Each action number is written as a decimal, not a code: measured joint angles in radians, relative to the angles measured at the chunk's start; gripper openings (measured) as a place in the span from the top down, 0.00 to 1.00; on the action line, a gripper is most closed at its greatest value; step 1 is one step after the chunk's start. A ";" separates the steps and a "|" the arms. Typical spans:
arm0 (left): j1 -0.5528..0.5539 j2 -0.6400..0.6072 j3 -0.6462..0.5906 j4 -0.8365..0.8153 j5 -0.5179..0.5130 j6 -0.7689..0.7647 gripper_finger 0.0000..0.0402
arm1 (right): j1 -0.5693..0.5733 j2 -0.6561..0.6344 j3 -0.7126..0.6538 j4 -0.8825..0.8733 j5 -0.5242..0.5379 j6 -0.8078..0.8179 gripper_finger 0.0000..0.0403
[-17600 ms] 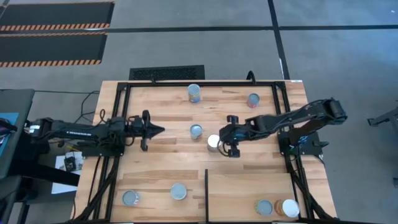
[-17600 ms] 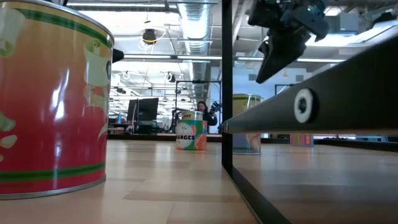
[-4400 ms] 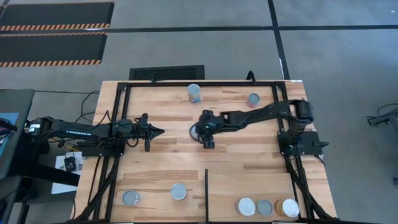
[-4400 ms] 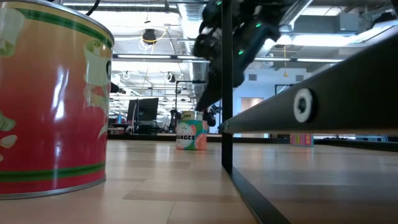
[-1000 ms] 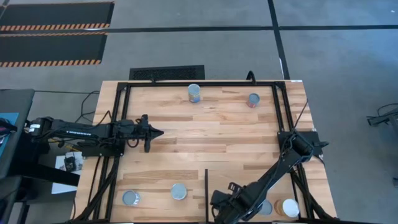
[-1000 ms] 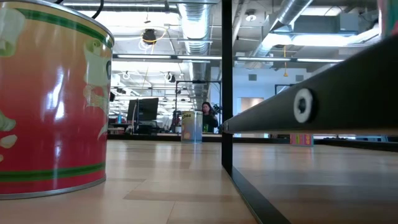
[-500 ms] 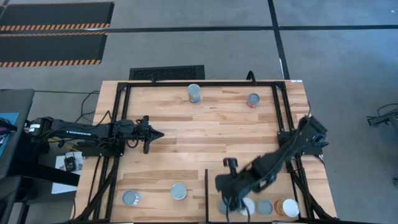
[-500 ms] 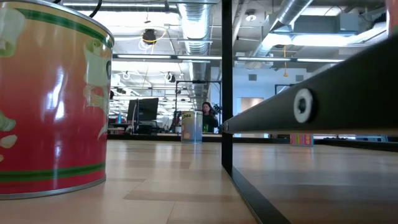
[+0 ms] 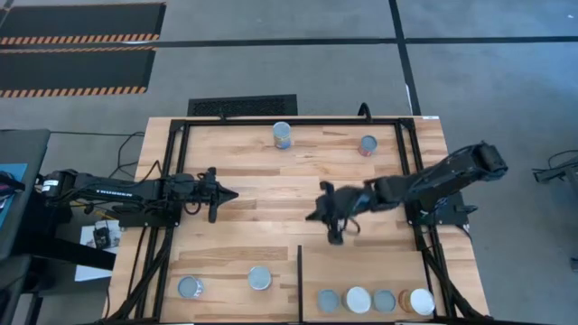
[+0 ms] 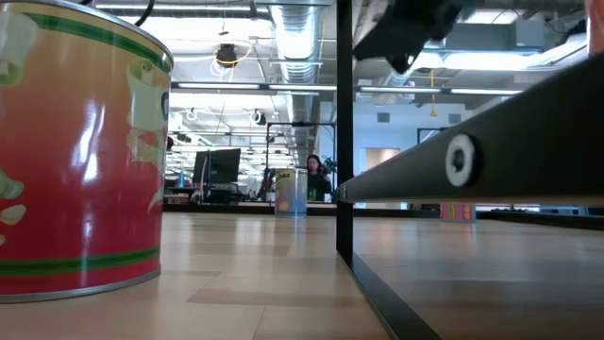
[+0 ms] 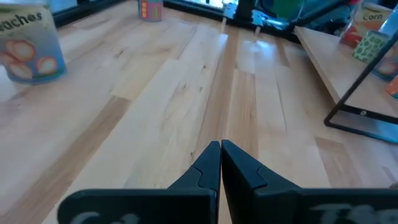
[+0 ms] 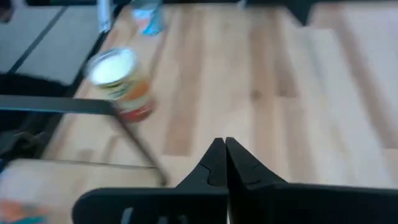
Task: Pick and place cans onto a shelf
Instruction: Put the canned peaches aligned with the other canned peaches on the shelf
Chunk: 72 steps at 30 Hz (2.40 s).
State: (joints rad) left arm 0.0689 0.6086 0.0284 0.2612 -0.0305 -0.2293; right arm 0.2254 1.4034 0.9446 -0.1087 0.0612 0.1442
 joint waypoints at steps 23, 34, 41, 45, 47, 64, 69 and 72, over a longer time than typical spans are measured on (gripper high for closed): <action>0.504 0.335 0.408 -0.131 0.436 0.367 1.00 | -0.261 -0.108 -0.488 0.806 -0.087 -0.093 0.99; 0.649 0.779 0.818 -0.262 0.352 0.545 1.00 | -0.259 -0.107 -0.488 0.800 -0.056 -0.121 0.98; 0.641 1.009 1.046 -0.433 0.337 0.733 0.86 | -0.261 -0.107 -0.487 0.786 -0.056 -0.130 0.98; 0.623 1.101 1.093 -0.446 0.301 0.837 0.75 | -0.261 -0.107 -0.487 0.773 -0.056 -0.138 0.98; 0.610 1.126 1.097 -0.434 0.278 0.882 0.70 | -0.261 -0.107 -0.487 0.772 -0.056 -0.149 0.98; 0.573 1.146 1.097 -0.383 0.225 1.105 0.74 | -0.266 -0.107 -0.487 0.777 -0.058 -0.153 0.98; 0.575 1.146 1.097 -0.387 0.224 1.151 0.77 | -0.266 -0.107 -0.487 0.783 -0.058 -0.153 0.98; 0.574 1.146 1.097 -0.391 0.230 1.161 0.77 | -0.266 -0.107 -0.487 0.783 -0.058 -0.153 0.98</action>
State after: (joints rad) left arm 0.6429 1.7546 1.1252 -0.1299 0.1997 0.9318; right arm -0.0410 1.2964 0.4578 0.6746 0.0032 -0.0087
